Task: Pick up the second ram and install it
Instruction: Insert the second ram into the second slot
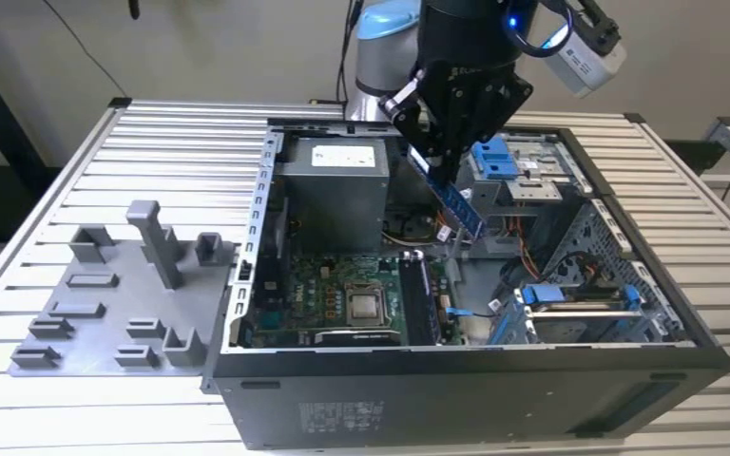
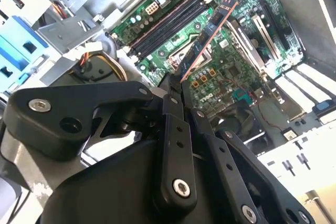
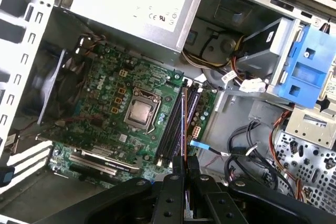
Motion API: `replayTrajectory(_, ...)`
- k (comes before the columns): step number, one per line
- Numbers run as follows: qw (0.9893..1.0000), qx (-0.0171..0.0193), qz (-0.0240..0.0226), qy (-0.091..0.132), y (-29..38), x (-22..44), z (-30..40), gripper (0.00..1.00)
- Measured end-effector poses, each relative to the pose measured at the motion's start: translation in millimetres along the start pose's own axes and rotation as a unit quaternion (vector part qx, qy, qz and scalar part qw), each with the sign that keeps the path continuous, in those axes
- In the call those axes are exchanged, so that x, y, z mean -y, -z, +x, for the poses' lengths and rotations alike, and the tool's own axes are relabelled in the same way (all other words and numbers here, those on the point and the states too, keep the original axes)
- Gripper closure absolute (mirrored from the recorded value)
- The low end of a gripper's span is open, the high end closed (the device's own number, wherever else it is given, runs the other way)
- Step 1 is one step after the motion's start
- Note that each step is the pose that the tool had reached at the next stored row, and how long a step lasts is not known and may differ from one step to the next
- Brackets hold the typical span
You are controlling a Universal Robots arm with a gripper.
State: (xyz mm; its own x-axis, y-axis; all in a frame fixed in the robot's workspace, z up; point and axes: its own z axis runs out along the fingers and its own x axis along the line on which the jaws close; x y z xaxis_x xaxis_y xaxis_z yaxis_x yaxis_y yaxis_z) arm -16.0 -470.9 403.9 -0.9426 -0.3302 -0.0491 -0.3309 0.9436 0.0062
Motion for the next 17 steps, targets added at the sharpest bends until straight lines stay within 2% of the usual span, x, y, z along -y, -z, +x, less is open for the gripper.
replayTrajectory(8,1.0,0.0008,-0.0017,-0.001,-0.1,-0.1,-0.1,0.86)
replayTrajectory(10,0.9999,0.001,-0.0011,-0.016,-0.3,-0.1,-0.1,0.86)
replayTrajectory(13,0.9991,0.0011,0.0004,-0.043,-0.6,-0.1,-0.1,0.86)
replayTrajectory(17,0.9968,0.0014,0.0022,-0.079,-1.1,-0.2,0.0,0.86)
